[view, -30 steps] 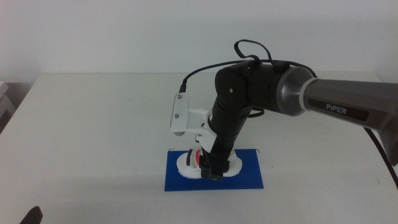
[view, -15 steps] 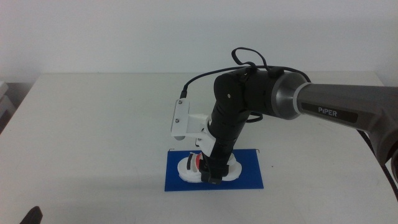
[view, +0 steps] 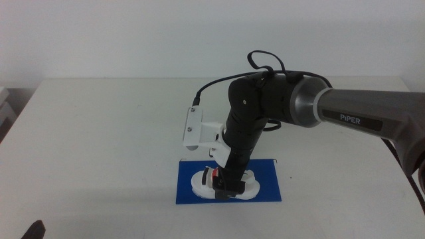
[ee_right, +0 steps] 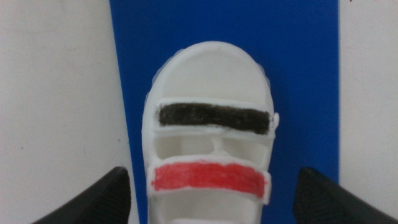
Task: Use one arm to grab the shoe from the table and place it on the mat.
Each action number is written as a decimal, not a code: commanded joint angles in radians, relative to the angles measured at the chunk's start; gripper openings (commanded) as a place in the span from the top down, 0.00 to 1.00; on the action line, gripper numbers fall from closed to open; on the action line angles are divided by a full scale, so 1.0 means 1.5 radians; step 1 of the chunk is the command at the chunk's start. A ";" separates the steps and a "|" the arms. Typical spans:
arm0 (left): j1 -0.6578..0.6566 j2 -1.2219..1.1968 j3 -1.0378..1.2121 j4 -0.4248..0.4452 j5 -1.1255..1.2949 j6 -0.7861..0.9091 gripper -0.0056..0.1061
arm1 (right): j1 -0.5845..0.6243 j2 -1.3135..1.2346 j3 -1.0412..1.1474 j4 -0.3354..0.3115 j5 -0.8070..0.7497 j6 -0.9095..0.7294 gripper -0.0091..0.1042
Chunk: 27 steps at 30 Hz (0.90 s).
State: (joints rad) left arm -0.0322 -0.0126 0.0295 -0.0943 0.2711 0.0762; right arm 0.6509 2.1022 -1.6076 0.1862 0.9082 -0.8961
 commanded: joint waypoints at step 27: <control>-0.003 -0.009 0.005 -0.005 -0.053 -0.003 0.11 | -0.277 -0.855 0.424 0.020 -0.145 0.338 0.31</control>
State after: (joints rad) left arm -0.0322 -0.0126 0.0295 -0.0943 0.2711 0.0762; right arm 0.2598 0.8900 -1.0097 0.2010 0.8076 -0.4102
